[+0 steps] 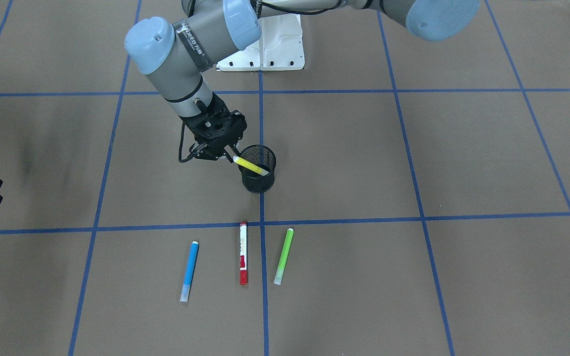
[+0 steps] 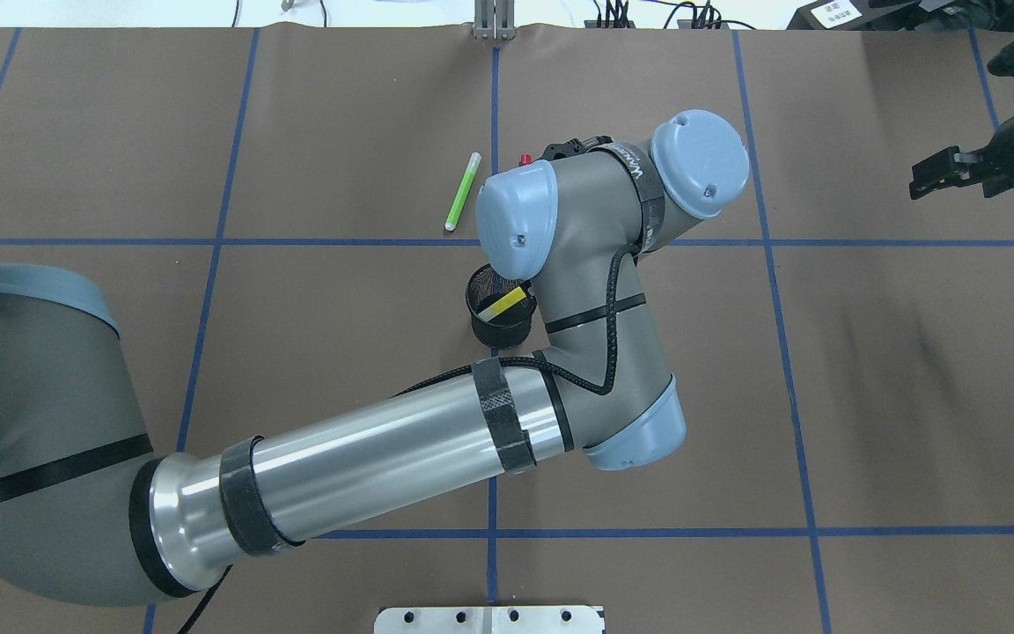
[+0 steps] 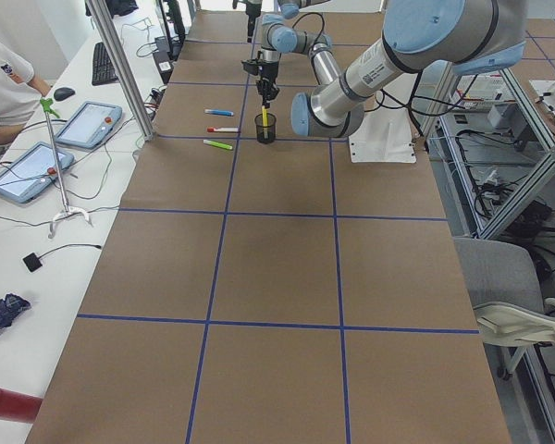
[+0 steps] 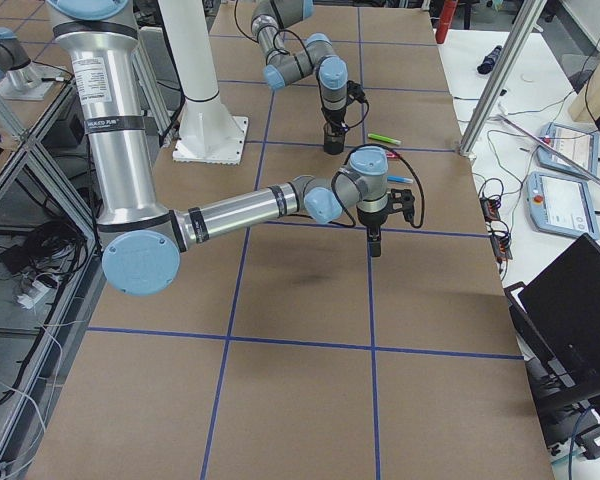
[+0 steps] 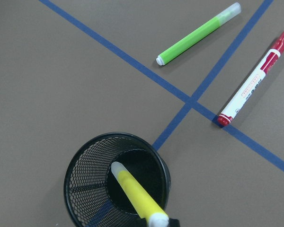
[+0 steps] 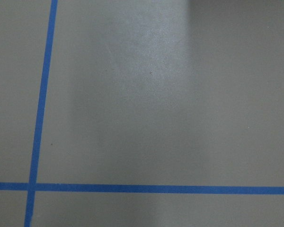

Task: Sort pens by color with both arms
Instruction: 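Lower the left gripper into the cup and grasp the yellow marker, then lift the yellow marker out of the cup with the left gripper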

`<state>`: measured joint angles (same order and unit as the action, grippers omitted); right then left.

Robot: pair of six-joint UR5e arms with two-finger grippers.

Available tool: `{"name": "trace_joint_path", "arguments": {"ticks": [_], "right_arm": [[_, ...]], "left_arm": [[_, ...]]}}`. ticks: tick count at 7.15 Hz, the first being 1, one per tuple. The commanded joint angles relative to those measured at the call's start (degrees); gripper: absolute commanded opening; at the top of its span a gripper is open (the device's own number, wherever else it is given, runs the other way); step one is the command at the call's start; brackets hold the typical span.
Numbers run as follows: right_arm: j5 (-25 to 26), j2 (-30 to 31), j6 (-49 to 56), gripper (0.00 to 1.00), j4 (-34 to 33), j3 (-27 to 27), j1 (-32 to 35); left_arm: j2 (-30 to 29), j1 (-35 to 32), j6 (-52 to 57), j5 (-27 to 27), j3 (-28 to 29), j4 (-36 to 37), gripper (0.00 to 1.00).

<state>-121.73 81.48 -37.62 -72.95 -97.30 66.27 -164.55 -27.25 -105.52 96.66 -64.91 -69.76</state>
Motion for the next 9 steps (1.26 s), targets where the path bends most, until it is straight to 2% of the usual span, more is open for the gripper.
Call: {"name": "trace_joint_path", "arguments": {"ticks": [1,3,4,5,6,8,9], "right_arm": [[0.0,0.0,0.0,0.98,0.0,-0.1,0.0],[0.0,0.0,0.0,0.98,0.1,-0.1,0.0],[0.0,0.0,-0.1,0.98,0.1,-0.1,0.0],[0.0,0.0,-0.1,0.98,0.1,-0.1,0.0],[0.0,0.0,-0.1,0.98,0.2,-0.2,0.0],[1.1,-0.6,0.0,0.98,0.2,-0.1,-0.1],[1.5,-0.8,0.0,0.98,0.2,-0.2,0.0]], "left_arm": [[0.0,-0.3,2.3,0.0,-6.9,5.7,0.00],[1.7,-2.4,4.7,-0.1,-17.4,8.9,0.00],[4.8,-4.0,7.0,-0.3,-24.8,8.9,0.00],[5.6,-6.7,12.7,-0.3,-27.5,8.7,0.00],[6.2,-8.1,18.6,-2.6,-27.7,6.9,0.00],[19.1,-8.4,25.3,-10.8,-28.6,-21.6,0.00],[21.3,-9.9,31.0,-11.8,-27.9,-28.1,0.00]]}}
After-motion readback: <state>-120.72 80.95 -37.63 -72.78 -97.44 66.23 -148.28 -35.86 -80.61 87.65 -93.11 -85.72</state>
